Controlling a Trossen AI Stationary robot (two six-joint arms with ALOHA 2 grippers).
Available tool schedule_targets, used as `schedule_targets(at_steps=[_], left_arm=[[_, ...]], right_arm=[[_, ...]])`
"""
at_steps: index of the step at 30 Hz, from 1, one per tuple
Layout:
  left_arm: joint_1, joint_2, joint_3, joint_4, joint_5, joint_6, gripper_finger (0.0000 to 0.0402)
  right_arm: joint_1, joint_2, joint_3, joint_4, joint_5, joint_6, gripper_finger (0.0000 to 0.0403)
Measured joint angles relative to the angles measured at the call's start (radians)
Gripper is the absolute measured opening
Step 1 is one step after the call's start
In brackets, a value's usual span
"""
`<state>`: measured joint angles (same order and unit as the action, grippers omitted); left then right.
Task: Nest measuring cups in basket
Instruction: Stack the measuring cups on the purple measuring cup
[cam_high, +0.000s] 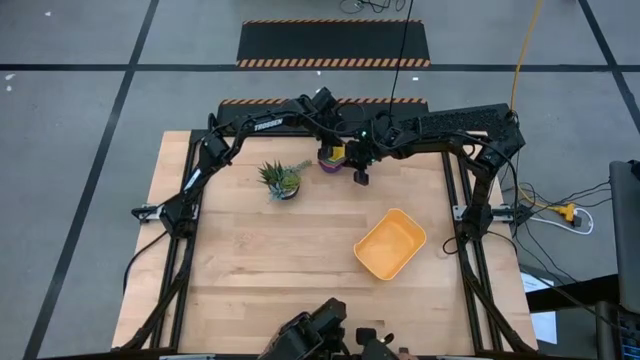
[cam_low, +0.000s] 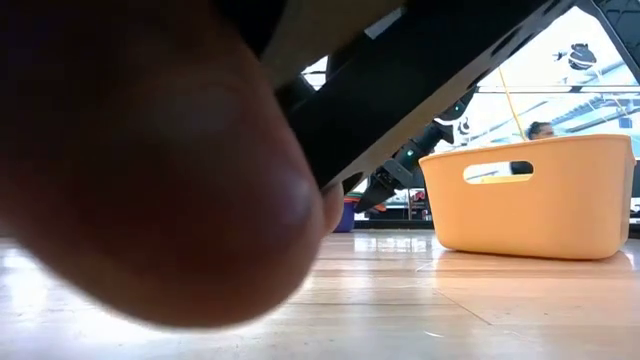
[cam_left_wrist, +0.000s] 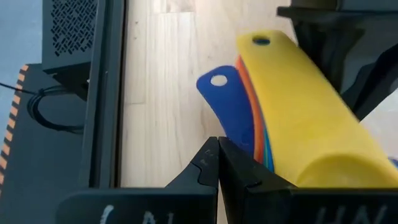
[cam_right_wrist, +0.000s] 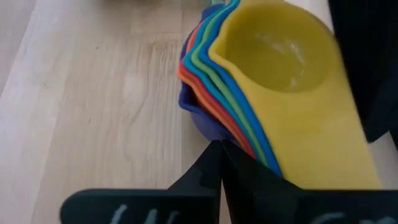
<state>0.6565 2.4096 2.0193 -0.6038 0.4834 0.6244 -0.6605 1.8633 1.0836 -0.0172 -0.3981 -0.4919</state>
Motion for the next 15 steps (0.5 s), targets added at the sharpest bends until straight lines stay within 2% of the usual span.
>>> schedule_targets(at_steps=[11, 15], left_arm=[[-0.001, 0.000, 0.000, 0.001, 0.023, 0.031, 0.0001], [-0.001, 0.000, 0.000, 0.004, 0.058, 0.056, 0.0001]], right_arm=[[0.000, 0.000, 0.000, -0.008, -0.002, -0.008, 0.0000], [0.000, 0.000, 0.000, 0.003, -0.074, -0.064, 0.0000]])
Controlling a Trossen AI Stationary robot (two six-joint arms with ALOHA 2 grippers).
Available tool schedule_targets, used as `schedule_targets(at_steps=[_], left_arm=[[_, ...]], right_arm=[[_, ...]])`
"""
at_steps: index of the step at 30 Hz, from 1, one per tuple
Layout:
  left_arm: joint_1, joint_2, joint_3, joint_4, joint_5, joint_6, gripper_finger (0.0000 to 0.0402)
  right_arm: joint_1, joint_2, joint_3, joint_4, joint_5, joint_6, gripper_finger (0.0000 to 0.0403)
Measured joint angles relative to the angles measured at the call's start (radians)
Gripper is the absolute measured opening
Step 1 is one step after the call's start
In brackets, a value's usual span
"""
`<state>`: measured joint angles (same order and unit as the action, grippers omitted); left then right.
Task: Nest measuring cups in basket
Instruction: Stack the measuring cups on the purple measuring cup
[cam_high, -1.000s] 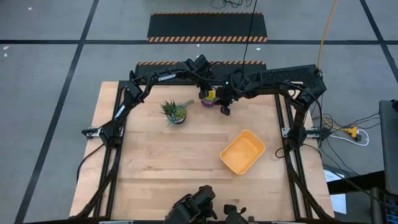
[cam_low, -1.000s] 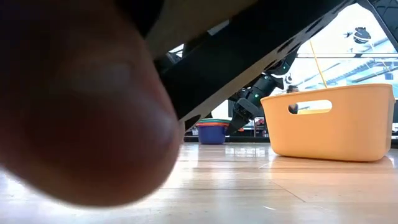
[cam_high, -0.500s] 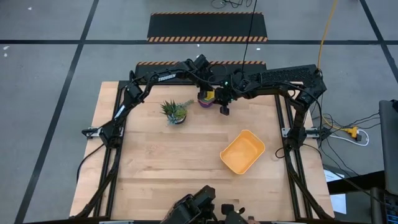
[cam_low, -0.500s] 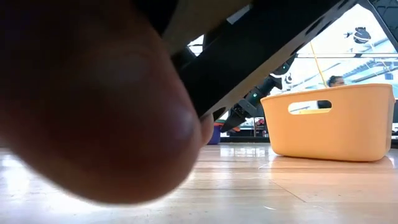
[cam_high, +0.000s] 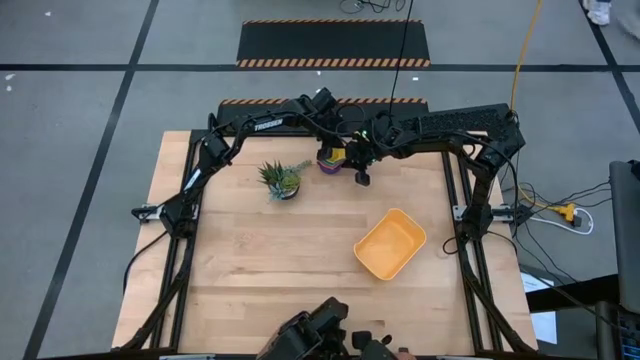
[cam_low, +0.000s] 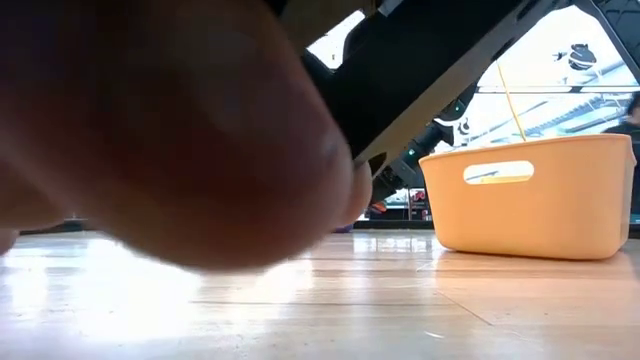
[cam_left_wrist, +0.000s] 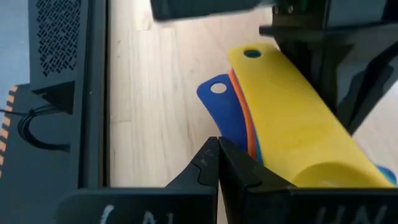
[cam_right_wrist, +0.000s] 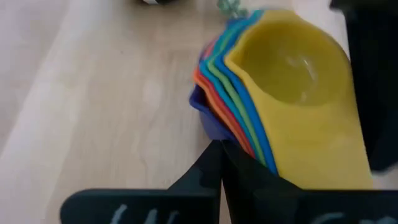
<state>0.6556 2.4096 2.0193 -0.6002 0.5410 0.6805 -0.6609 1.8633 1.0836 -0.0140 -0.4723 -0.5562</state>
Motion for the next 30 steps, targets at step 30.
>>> schedule_targets(at_steps=[30], left_arm=[[0.014, -0.030, 0.000, -0.105, -0.171, 0.073, 0.0001]], right_arm=[[0.019, -0.085, 0.000, -0.103, 0.007, -0.009, 0.0000]])
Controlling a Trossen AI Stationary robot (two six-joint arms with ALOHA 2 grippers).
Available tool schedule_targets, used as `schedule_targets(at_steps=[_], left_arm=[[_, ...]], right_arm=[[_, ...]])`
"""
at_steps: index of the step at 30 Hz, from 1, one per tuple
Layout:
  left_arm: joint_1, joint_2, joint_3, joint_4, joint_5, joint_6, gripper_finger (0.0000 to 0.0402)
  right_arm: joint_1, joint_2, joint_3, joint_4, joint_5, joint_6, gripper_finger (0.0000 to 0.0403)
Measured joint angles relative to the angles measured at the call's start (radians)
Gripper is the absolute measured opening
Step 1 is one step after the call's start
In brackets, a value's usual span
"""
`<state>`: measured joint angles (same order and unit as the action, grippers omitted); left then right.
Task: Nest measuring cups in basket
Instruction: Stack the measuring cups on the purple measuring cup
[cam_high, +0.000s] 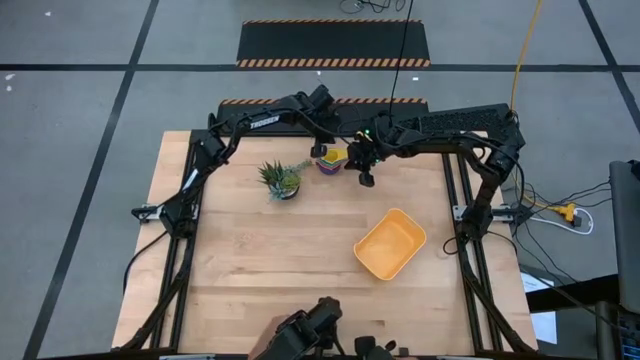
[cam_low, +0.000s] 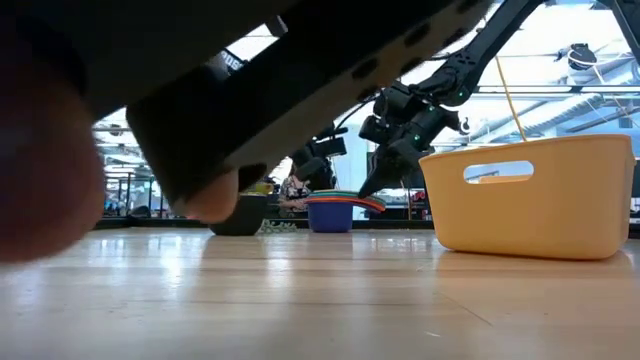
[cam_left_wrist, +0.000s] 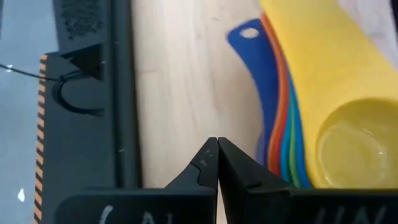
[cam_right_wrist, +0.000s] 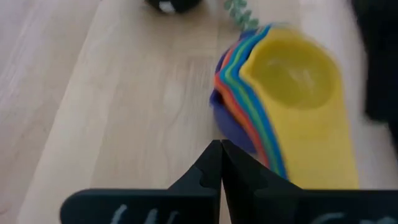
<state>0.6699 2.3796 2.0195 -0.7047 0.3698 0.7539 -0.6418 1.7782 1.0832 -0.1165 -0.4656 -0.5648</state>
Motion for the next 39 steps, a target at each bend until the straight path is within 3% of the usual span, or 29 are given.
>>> schedule_targets(at_steps=[13, 22, 31, 39], left_arm=[[-0.031, 0.007, -0.001, -0.033, 0.127, 0.066, 0.0001], [-0.031, 0.007, -0.001, -0.035, 0.127, 0.064, 0.0001], [-0.018, 0.007, -0.001, -0.018, 0.103, 0.079, 0.0001], [-0.035, 0.007, -0.001, 0.003, 0.109, 0.080, 0.0001]], right_arm=[[-0.005, 0.000, 0.000, 0.037, -0.003, -0.001, 0.0000], [0.007, -0.005, 0.000, -0.001, -0.007, 0.001, 0.0000], [0.029, -0.038, -0.001, -0.148, -0.006, -0.001, 0.0000], [0.001, -0.012, -0.093, 0.021, 0.073, -0.020, 0.0000]])
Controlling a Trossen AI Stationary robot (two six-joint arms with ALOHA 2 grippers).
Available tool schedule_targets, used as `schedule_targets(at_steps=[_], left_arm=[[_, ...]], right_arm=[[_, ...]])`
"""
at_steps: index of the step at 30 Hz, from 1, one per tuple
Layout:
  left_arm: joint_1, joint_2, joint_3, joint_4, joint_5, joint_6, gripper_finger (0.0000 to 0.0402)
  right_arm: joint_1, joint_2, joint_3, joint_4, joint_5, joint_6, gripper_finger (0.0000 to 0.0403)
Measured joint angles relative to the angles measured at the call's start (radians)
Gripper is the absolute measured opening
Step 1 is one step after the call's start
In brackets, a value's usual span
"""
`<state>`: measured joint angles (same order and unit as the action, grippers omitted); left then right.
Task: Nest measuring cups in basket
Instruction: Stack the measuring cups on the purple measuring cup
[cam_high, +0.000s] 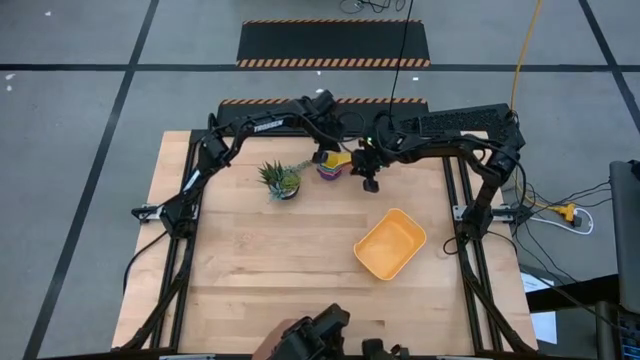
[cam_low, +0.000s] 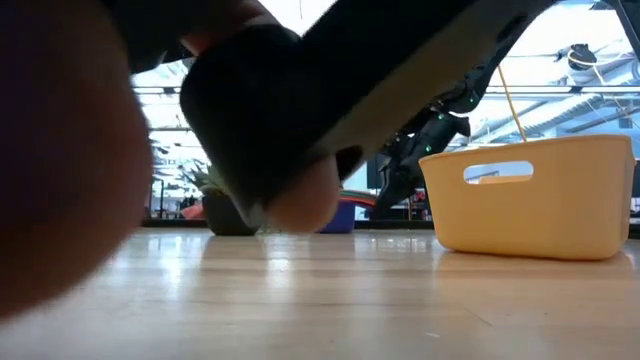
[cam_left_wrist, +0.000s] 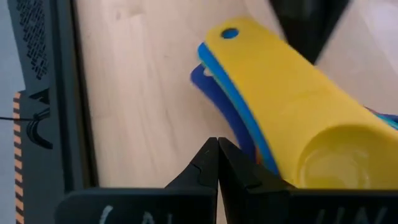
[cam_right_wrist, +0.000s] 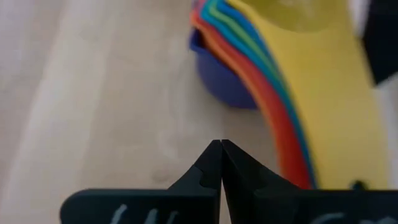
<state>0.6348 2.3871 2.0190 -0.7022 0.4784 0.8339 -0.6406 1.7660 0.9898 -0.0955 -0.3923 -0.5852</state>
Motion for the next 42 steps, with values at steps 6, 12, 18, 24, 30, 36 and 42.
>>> schedule_targets(at_steps=[6, 12, 18, 24, 30, 36, 42], left_arm=[[-0.003, 0.000, 0.000, -0.010, 0.002, 0.004, 0.0001], [-0.004, 0.000, 0.000, -0.012, 0.014, 0.010, 0.0001], [-0.003, 0.000, 0.000, -0.013, 0.024, 0.014, 0.0001], [-0.004, 0.000, 0.000, -0.013, -0.030, 0.009, 0.0001], [-0.003, 0.000, 0.000, -0.056, -0.050, 0.008, 0.0001], [-0.002, -0.002, 0.001, -0.103, -0.168, 0.015, 0.0001], [0.007, -0.002, 0.000, -0.209, -0.270, -0.006, 0.0001]], right_arm=[[-0.045, 0.000, -0.020, 0.110, 0.000, 0.004, 0.0000], [-0.061, 0.000, -0.020, 0.167, -0.001, 0.000, 0.0000], [-0.058, 0.000, -0.020, 0.187, -0.004, -0.002, 0.0000], [-0.052, -0.002, -0.020, 0.137, -0.004, 0.040, 0.0000], [-0.038, -0.034, -0.020, 0.061, -0.004, 0.042, 0.0000], [-0.037, -0.106, -0.020, 0.032, -0.003, 0.049, 0.0000], [-0.037, -0.210, -0.020, 0.000, -0.002, 0.050, 0.0000]])
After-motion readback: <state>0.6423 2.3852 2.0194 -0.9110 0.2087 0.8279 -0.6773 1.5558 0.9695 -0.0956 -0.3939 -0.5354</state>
